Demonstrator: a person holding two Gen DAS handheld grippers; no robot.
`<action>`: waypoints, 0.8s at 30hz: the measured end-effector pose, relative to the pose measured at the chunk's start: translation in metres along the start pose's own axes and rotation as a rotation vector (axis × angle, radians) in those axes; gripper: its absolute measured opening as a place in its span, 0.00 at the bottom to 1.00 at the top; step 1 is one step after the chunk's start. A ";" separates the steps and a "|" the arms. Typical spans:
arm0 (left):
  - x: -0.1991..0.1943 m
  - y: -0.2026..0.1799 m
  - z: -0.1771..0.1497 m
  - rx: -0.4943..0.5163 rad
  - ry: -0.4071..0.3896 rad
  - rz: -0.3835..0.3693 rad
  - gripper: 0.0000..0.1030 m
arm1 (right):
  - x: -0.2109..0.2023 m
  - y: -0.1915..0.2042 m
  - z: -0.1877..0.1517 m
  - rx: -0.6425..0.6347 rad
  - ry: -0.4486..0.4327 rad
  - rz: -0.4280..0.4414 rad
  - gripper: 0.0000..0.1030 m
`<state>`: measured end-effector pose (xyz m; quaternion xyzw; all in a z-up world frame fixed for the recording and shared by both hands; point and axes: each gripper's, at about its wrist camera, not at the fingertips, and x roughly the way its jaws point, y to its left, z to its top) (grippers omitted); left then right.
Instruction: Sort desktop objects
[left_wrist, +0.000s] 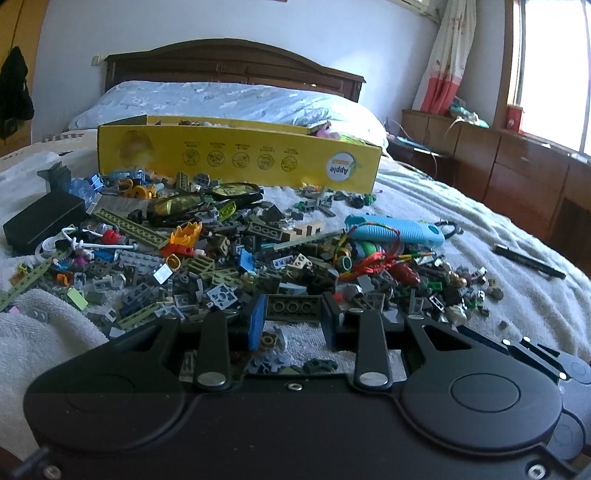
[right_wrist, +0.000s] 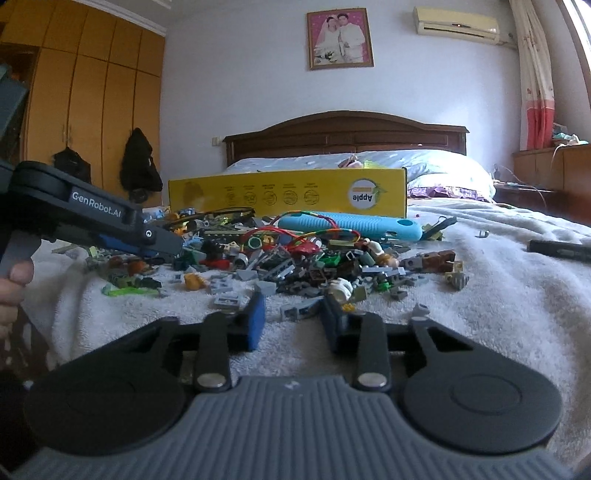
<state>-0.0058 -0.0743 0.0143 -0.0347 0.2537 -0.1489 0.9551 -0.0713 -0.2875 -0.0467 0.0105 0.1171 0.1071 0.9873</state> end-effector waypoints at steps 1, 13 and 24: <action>-0.002 -0.001 0.001 0.002 -0.002 -0.001 0.29 | 0.000 0.000 0.001 0.005 0.001 -0.007 0.22; -0.025 -0.002 0.009 0.003 -0.036 -0.014 0.29 | -0.014 -0.005 0.017 0.091 0.007 -0.027 0.10; -0.003 0.008 0.047 -0.008 -0.054 0.003 0.29 | 0.006 -0.009 0.050 0.122 0.027 0.001 0.10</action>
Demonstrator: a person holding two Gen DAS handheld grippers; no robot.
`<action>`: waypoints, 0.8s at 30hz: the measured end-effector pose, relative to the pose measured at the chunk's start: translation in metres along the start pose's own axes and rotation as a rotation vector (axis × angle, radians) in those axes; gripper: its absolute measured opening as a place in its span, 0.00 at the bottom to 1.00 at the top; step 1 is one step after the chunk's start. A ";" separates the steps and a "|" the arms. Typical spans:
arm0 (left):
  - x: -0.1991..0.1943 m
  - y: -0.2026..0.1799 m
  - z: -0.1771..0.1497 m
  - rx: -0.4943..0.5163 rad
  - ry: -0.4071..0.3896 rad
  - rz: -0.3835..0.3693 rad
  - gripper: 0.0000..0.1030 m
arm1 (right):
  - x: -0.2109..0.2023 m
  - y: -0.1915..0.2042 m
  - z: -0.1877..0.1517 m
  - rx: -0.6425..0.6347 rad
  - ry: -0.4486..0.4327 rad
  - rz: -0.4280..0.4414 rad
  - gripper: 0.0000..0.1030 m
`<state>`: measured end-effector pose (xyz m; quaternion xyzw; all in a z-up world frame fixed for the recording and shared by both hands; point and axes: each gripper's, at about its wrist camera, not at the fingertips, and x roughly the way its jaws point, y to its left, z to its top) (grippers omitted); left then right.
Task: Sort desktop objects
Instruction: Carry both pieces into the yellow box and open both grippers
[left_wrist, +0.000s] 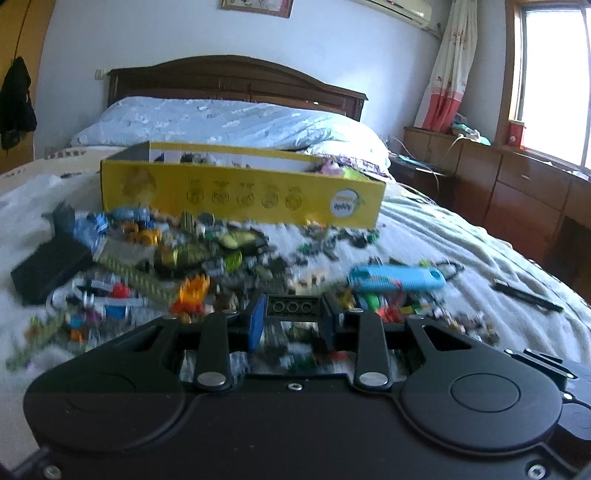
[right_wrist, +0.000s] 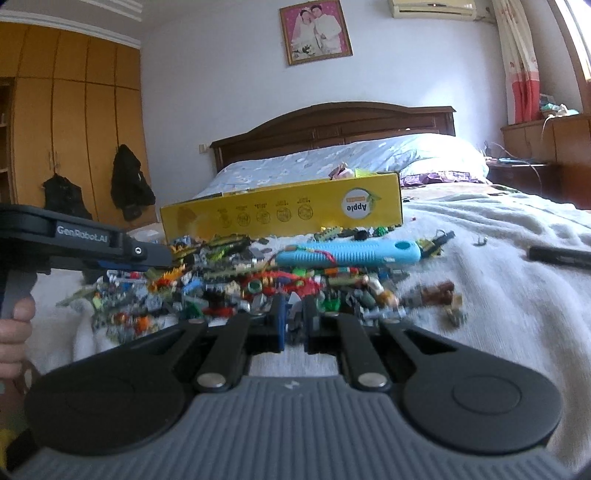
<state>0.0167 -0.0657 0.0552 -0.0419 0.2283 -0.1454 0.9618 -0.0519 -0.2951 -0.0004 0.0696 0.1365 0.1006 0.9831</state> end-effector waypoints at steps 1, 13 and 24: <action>0.005 0.001 0.006 0.003 -0.005 -0.001 0.29 | 0.004 -0.001 0.005 0.005 0.002 0.003 0.10; 0.082 0.008 0.085 0.020 -0.026 -0.018 0.29 | 0.080 -0.019 0.076 0.049 0.057 0.065 0.10; 0.176 0.022 0.163 0.084 -0.039 0.058 0.29 | 0.179 -0.029 0.147 0.067 0.088 0.122 0.10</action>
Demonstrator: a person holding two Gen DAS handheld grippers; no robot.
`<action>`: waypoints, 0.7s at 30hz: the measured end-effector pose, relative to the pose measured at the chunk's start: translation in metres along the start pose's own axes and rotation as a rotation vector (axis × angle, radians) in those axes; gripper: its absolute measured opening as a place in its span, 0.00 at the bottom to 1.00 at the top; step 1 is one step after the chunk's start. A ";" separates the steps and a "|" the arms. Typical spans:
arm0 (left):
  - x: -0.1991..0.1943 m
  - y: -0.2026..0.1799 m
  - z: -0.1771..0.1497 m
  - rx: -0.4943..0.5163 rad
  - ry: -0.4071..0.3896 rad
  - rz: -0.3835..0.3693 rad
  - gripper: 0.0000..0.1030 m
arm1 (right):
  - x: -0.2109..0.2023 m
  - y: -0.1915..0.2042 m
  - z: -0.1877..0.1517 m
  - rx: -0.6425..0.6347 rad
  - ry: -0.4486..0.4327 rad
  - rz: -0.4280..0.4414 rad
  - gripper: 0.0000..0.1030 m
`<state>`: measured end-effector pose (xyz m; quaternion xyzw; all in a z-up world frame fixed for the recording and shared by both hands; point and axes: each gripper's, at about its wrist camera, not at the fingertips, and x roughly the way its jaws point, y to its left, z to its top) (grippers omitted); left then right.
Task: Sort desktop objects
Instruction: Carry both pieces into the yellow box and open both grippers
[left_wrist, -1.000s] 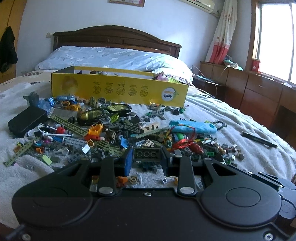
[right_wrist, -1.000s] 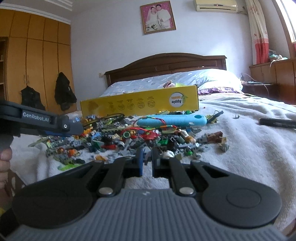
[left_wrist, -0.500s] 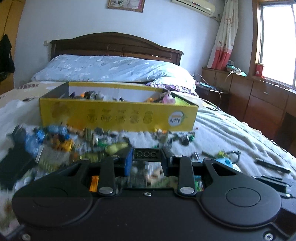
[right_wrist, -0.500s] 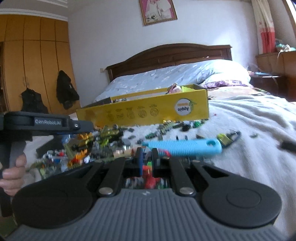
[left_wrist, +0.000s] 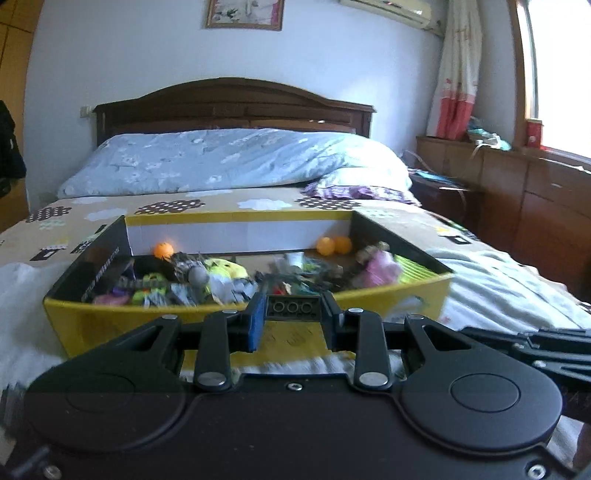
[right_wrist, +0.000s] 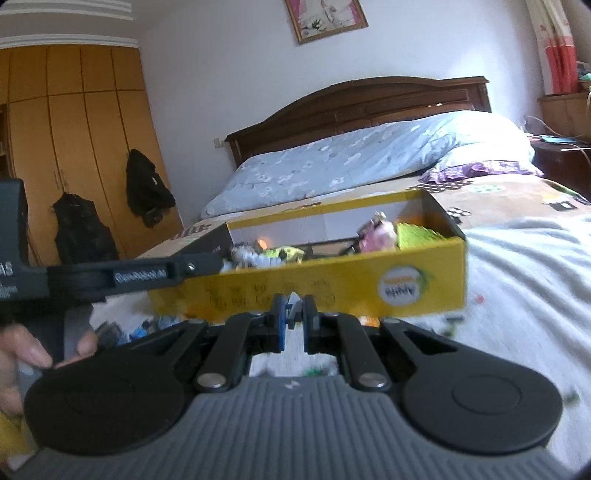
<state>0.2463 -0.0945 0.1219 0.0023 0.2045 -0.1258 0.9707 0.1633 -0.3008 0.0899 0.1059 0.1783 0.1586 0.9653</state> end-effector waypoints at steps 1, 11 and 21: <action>0.013 0.001 0.005 -0.010 0.009 0.011 0.29 | 0.013 0.000 0.008 -0.002 0.003 0.000 0.10; 0.100 0.023 0.018 0.003 0.042 0.069 0.29 | 0.106 -0.008 0.044 0.006 0.000 -0.048 0.10; 0.104 0.058 -0.005 -0.080 0.075 0.125 0.66 | 0.125 -0.004 0.037 0.024 0.017 -0.075 0.64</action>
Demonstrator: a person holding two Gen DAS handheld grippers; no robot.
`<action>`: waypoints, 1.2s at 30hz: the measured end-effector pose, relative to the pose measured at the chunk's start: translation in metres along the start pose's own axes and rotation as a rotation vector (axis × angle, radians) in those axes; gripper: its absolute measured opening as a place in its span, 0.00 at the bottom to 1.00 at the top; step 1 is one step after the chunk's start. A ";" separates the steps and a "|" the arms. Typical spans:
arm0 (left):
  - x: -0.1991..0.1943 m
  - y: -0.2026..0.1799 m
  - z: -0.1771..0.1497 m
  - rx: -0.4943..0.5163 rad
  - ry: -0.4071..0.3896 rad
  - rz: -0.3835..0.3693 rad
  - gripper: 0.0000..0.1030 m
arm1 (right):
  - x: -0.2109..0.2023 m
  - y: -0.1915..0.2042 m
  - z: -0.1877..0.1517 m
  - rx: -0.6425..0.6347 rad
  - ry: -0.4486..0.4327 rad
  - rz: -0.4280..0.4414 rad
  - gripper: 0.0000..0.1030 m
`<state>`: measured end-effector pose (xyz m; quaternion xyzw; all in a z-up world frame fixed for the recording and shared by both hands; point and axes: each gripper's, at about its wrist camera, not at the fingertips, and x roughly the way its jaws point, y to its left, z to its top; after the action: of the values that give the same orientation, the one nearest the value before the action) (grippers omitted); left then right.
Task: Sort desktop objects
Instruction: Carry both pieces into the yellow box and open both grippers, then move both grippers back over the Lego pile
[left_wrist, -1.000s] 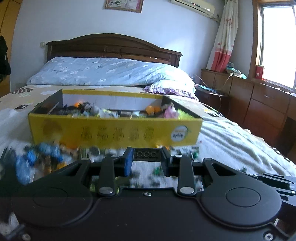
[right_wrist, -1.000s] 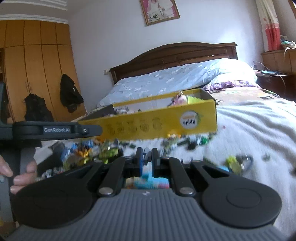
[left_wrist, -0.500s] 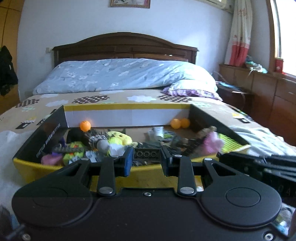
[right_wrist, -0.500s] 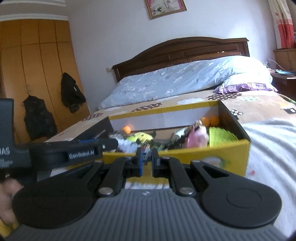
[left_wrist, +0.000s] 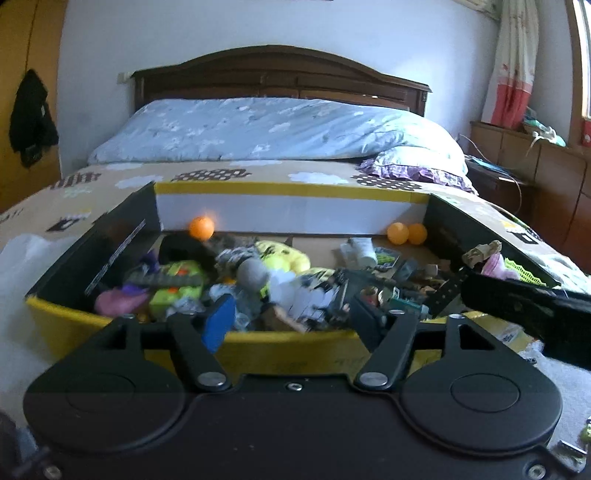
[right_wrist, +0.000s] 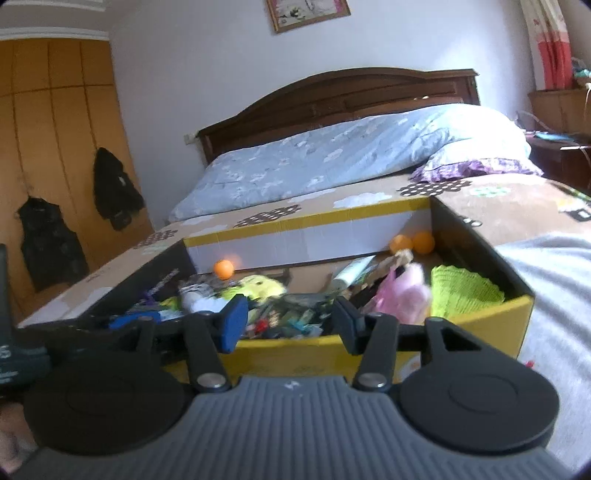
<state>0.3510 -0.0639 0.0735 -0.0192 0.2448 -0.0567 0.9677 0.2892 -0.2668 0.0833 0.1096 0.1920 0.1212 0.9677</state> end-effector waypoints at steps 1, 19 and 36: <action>-0.006 0.002 -0.001 0.004 -0.007 0.003 0.68 | -0.005 0.004 -0.002 -0.002 0.002 0.010 0.66; -0.138 -0.022 -0.057 0.065 0.016 -0.178 0.78 | -0.129 0.013 -0.063 0.165 0.018 0.048 0.80; -0.229 -0.041 -0.124 0.075 0.042 -0.183 0.83 | -0.218 0.014 -0.121 0.213 0.000 0.012 0.84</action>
<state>0.0876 -0.0784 0.0753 -0.0039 0.2600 -0.1546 0.9532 0.0433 -0.2937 0.0530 0.2131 0.2033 0.1060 0.9497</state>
